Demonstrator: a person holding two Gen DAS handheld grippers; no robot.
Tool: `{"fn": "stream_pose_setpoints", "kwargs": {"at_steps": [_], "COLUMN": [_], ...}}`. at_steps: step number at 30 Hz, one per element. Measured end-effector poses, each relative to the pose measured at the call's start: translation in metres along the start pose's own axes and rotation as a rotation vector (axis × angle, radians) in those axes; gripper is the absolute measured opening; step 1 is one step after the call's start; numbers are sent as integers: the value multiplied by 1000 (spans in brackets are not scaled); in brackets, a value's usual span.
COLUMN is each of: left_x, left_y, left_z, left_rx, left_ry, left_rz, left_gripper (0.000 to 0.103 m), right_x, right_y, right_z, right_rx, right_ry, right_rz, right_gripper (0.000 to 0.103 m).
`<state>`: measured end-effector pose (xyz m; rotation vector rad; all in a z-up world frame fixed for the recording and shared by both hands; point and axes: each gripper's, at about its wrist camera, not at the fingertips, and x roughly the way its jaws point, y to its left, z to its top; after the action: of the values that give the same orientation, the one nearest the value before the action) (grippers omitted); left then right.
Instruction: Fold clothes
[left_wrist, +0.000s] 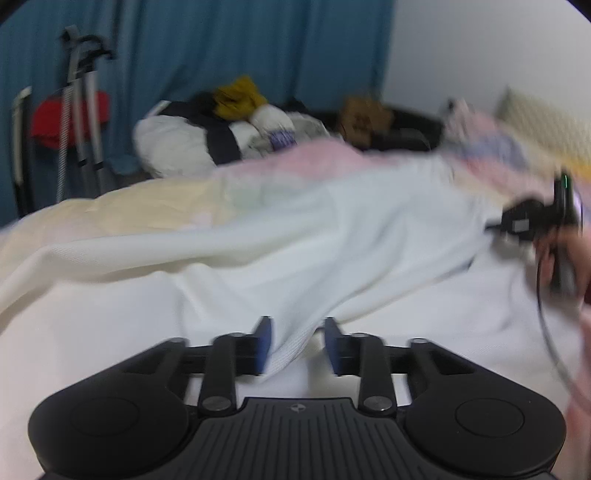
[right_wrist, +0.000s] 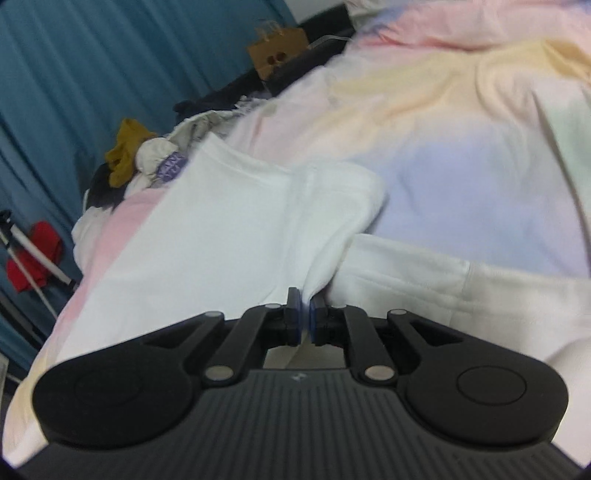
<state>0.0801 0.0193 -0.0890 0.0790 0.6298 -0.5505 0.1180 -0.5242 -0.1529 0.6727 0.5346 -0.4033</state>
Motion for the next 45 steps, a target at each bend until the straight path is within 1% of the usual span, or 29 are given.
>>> {"fn": "stream_pose_setpoints", "kwargs": {"at_steps": [1,3,4,5,7,9,10,12,14,15,16,17,18,20,23,25,26,28,30,32,34,36,41,42,45], "left_x": [-13,-36,-46,-51,-62,-66,-67,-64,-60,-59,-61,-63,-63,-52,-22,-1,8,18,17,5,-15,-41,-129,-148,-205], "left_y": [3,10,15,24,43,69,82,107,131,142,154,165,174,191,212,219,219,217,210,203,188,168,120,111,88], "left_z": [-1,-1,-1,-1,-1,-4,-7,-9,-8,-6,-3,2,6,15,24,34,40,49,50,49,45,38,20,14,-4], "left_rx": [-26,-56,-56,-71,-101,-172,-200,-229,-248,-263,-301,-352,-382,-379,-362,-351,-334,-314,-310,-313,-321,-322,-395,-416,-488], "left_ry": [-16,-37,-39,-38,-34,-2,11,31,42,21,-7,-41,-69,-67,7,41,50,60,52,42,28,11,-6,2,13], "left_rz": [0,16,46,99,204,344,394,476,564,593,610,621,613,615,653,669,674,671,658,629,592,583,561,560,566], "left_gripper": [48,49,50,50,53,53,53,53,53,53,53,53,53,53,55,59,61,71,70,69,69,69,69,70,76], "right_x": [-6,-22,-30,-40,-66,-93,-105,-129,-141,-143,-139,-134,-129,-116,-98,-88,-84,-79,-78,-80,-85,-91,-117,-122,-135], "right_y": [2,7,8,10,17,23,27,37,50,56,60,64,68,73,77,76,77,77,77,78,78,80,82,82,79], "right_z": [-1,-5,-6,-9,-15,-22,-25,-33,-43,-49,-54,-58,-62,-68,-75,-79,-81,-82,-82,-81,-82,-82,-81,-80,-76], "right_rx": [-7,-21,-33,-47,-76,-96,-104,-122,-186,-211,-224,-235,-246,-277,-307,-306,-308,-313,-313,-317,-320,-329,-358,-361,-356], "right_ry": [5,17,19,22,20,21,22,21,19,17,22,29,36,40,60,82,89,96,100,98,94,91,69,65,61], "right_rz": [-2,-3,1,7,14,16,30,66,70,71,74,78,82,65,46,44,46,45,52,55,60,74,118,127,140], "right_gripper": [13,18,23,26,26,26,26,26,26,26,26,26,26,27,26,26,26,26,26,26,26,26,26,26,26]}}
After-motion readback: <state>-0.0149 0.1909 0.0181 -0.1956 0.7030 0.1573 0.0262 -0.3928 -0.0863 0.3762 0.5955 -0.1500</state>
